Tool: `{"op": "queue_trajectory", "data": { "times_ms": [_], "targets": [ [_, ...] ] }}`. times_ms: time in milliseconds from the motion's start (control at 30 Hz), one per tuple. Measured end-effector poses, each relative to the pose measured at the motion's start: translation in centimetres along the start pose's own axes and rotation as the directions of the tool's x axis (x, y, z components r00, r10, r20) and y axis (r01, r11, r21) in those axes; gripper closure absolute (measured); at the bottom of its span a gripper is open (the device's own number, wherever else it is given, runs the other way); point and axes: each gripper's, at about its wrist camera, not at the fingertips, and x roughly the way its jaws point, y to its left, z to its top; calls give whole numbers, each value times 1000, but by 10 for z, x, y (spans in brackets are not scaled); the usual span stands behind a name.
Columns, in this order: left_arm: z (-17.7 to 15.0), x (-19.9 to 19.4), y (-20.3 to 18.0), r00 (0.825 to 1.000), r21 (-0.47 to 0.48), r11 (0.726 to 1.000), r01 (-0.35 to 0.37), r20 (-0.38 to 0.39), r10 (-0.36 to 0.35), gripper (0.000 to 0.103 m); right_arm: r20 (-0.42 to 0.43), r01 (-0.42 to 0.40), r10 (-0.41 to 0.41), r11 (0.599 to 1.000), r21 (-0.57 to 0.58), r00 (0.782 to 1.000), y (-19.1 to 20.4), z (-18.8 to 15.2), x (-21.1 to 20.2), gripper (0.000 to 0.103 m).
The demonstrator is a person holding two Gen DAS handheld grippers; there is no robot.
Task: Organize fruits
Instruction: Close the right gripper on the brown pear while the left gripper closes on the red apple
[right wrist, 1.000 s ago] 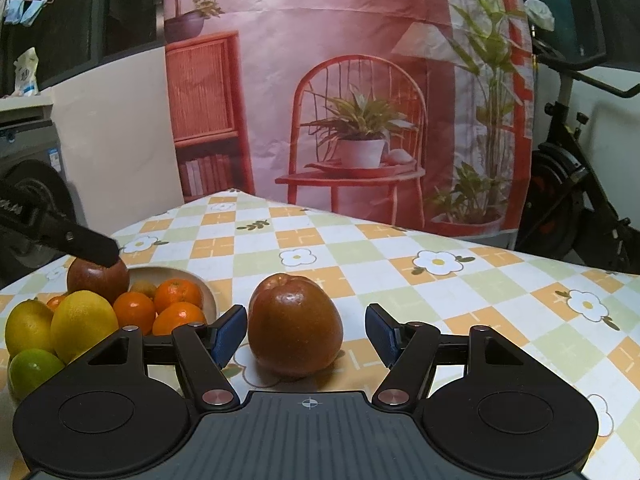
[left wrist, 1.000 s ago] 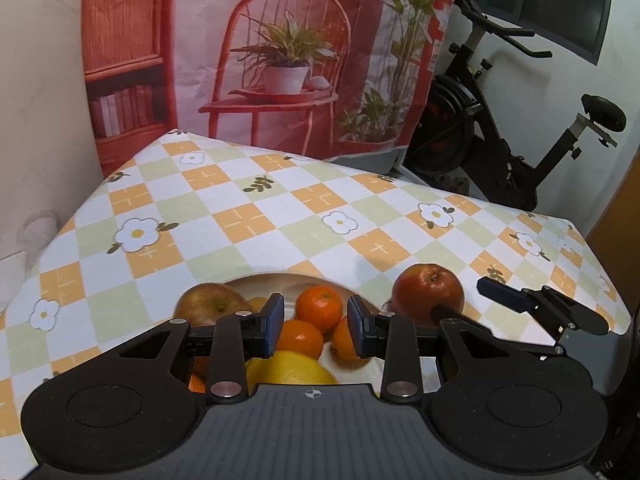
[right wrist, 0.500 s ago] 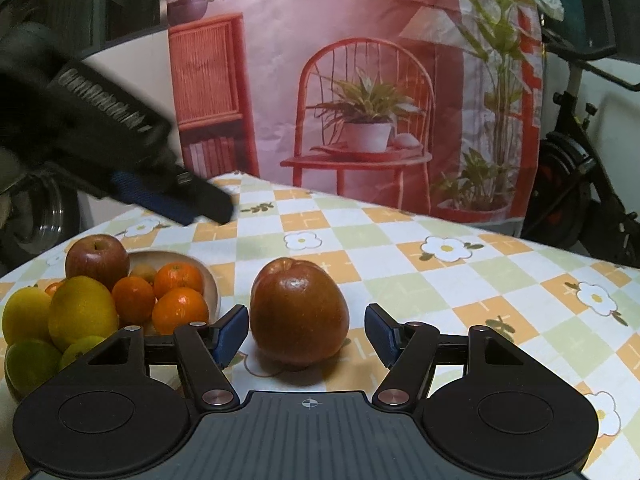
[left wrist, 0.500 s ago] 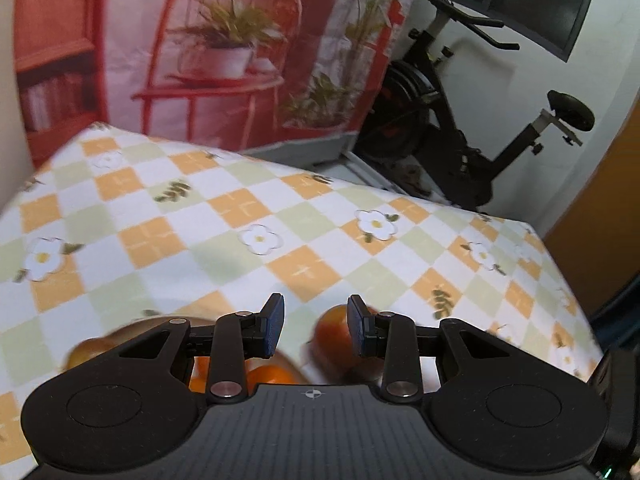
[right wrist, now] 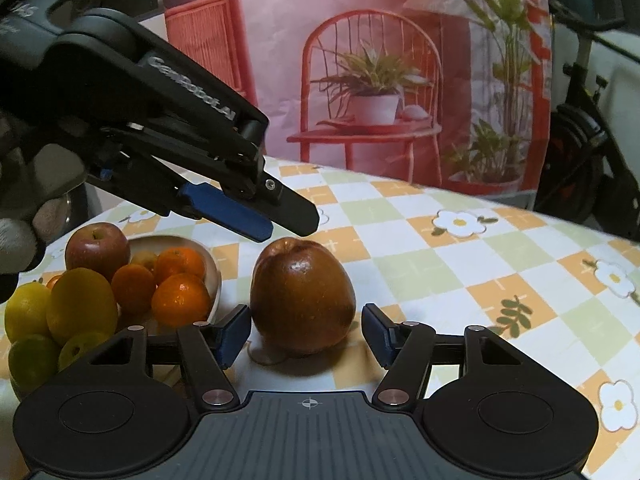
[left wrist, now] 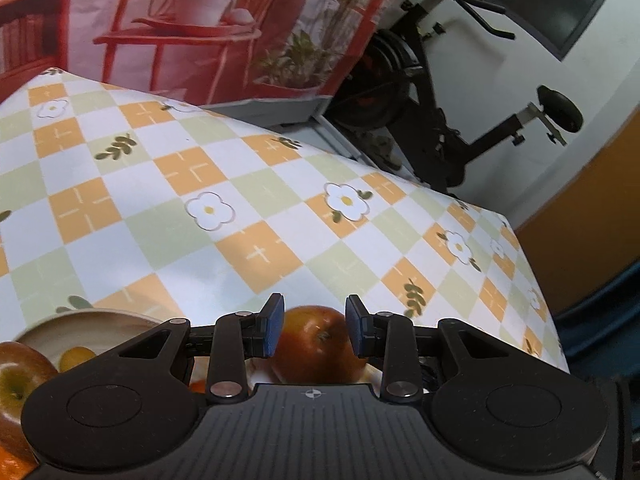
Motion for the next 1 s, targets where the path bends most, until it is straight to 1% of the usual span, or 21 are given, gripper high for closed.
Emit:
{"op": "queue_trajectory", "data": {
  "times_ms": [100, 167, 333, 433, 600, 667, 1000],
  "targets": [
    [-1, 1, -1, 1000, 7, 1000, 17, -7, -17, 68, -13, -17, 18, 999, 31, 1000, -4, 0, 1, 45],
    [-1, 1, -1, 1000, 17, 1000, 14, -9, -14, 68, -16, -23, 24, 999, 41, 1000, -6, 0, 1, 45],
    [0, 1, 0, 1000, 21, 999, 24, -15, -23, 68, -23, -25, 26, 999, 46, 999, -5, 1, 2, 45],
    [-1, 1, -2, 1000, 41, 999, 26, -18, -25, 68, -29, -28, 29, 998, 47, 999, -6, 1, 3, 45],
    [-2, -1, -6, 999, 63, 997, 34, -17, -33, 68, -28, -31, 33, 998, 58, 999, -7, 1, 3, 45],
    [-2, -1, -8, 999, 70, 997, 37, -18, -36, 68, -25, -32, 34, 998, 61, 999, -7, 1, 3, 47],
    [-4, 0, -9, 1000, 94, 995, 27, -16, -25, 67, -13, -38, 39, 996, 80, 999, -11, 0, 0, 48]
  ]
}}
